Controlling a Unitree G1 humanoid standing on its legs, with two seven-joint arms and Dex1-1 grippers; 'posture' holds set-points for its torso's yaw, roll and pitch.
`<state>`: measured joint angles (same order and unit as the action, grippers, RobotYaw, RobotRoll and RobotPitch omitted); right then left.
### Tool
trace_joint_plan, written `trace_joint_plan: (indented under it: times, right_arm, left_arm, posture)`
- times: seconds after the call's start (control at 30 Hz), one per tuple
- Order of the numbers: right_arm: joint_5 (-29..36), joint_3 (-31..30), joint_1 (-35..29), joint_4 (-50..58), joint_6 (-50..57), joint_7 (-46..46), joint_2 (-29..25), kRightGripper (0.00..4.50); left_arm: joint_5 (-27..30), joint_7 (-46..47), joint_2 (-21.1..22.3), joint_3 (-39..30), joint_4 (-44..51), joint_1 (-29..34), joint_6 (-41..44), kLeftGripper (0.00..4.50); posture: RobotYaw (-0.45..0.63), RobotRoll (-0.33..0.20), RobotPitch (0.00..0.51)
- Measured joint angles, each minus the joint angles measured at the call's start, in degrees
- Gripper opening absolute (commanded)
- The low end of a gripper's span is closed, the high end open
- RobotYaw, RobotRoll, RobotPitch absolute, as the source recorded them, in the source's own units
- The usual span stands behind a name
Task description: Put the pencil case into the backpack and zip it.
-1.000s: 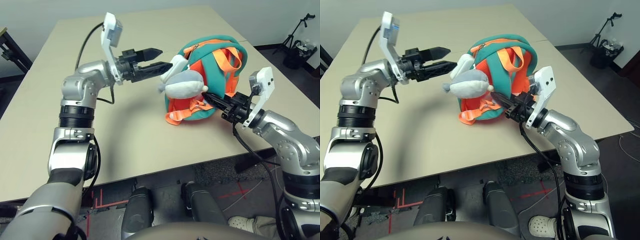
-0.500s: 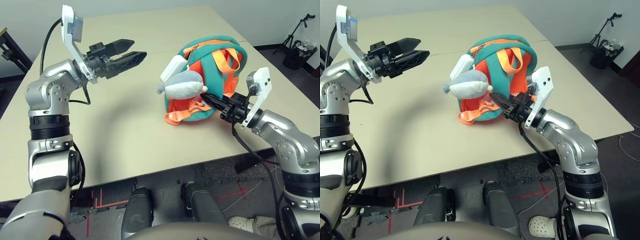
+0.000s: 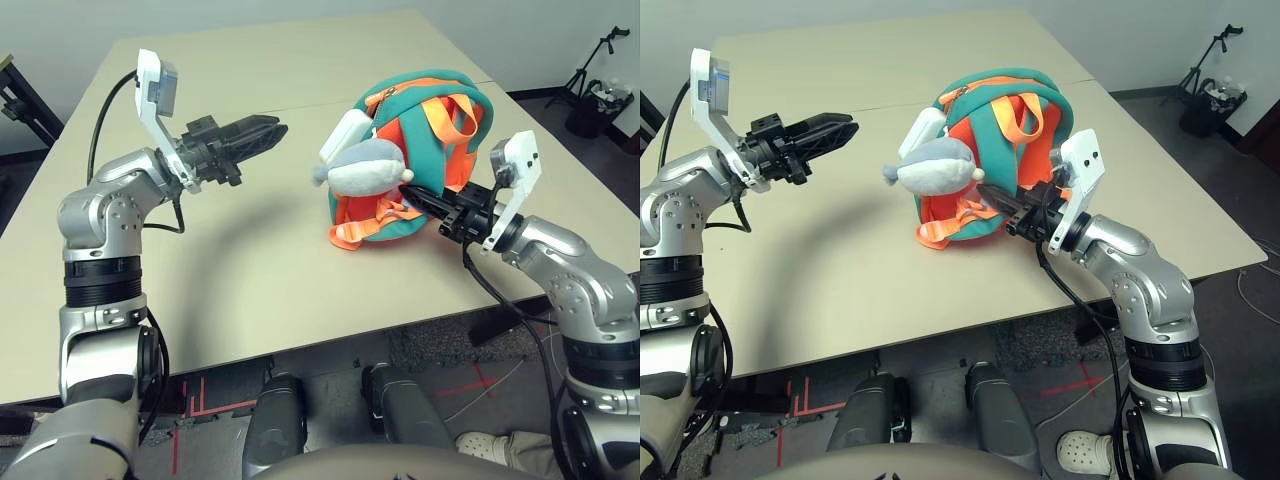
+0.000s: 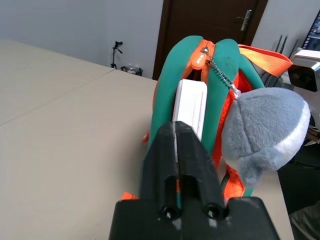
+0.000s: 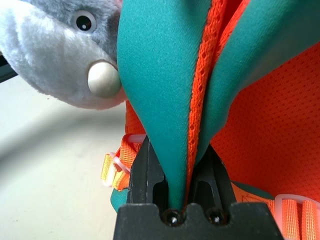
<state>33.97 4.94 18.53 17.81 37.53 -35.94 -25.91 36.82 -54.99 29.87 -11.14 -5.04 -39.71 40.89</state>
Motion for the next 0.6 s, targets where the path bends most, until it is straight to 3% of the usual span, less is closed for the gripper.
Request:
trace_joint_plan:
  times: [0.3, 0.6]
  right_arm:
    - [-0.18, 0.01, -0.25, 0.12, -0.11, 0.27, 0.77, 0.23]
    - [-0.21, 0.06, -1.56, 1.24, -0.49, 1.2, 1.1, 0.23]
  left_arm:
    - [-0.06, 0.78, -6.39, 1.68, -5.76, -3.03, -2.34, 0.0]
    - [-0.78, -1.09, -8.88, 4.67, -10.11, -5.01, -3.79, 0.0]
  posture:
    - [-0.16, 0.0, 0.119]
    - [-0.18, 0.0, 0.117]
